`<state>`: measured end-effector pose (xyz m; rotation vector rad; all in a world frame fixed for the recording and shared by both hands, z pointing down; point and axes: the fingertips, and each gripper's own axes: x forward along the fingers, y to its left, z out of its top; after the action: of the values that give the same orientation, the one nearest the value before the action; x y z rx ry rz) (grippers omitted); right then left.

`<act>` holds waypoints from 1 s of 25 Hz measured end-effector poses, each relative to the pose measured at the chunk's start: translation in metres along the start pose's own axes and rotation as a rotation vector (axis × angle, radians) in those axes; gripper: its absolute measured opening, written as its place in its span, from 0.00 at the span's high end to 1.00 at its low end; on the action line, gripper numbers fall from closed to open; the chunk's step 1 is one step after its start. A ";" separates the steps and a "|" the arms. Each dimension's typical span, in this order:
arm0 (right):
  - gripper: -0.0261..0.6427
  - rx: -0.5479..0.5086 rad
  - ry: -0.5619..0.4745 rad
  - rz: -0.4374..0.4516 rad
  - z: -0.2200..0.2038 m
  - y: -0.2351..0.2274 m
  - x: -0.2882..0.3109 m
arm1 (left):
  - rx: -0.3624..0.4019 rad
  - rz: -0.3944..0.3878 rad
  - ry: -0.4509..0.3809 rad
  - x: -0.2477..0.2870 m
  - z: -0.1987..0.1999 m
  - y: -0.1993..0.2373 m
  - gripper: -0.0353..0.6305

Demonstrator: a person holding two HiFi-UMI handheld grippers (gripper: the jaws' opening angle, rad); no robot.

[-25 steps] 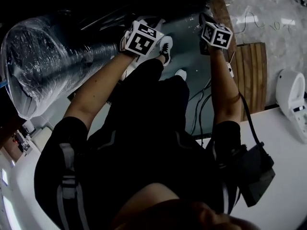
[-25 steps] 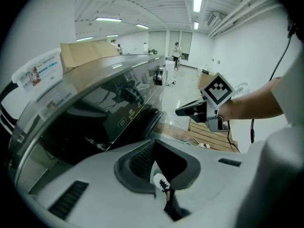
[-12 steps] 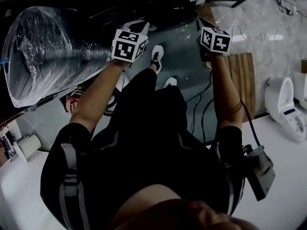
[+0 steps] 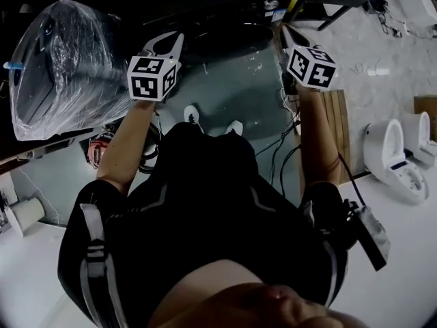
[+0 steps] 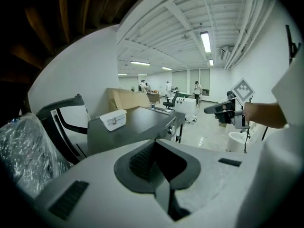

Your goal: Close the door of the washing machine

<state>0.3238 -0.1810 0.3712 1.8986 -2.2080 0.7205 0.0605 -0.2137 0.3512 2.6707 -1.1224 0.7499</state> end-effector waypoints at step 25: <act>0.96 -0.223 -0.287 -0.072 0.147 0.183 -0.078 | -0.043 0.116 -0.365 -0.167 0.076 0.154 0.94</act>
<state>0.1924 -0.1603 0.1634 2.0582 -2.2495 0.1878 -0.1178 -0.2426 0.1939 2.7962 -1.3651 0.2502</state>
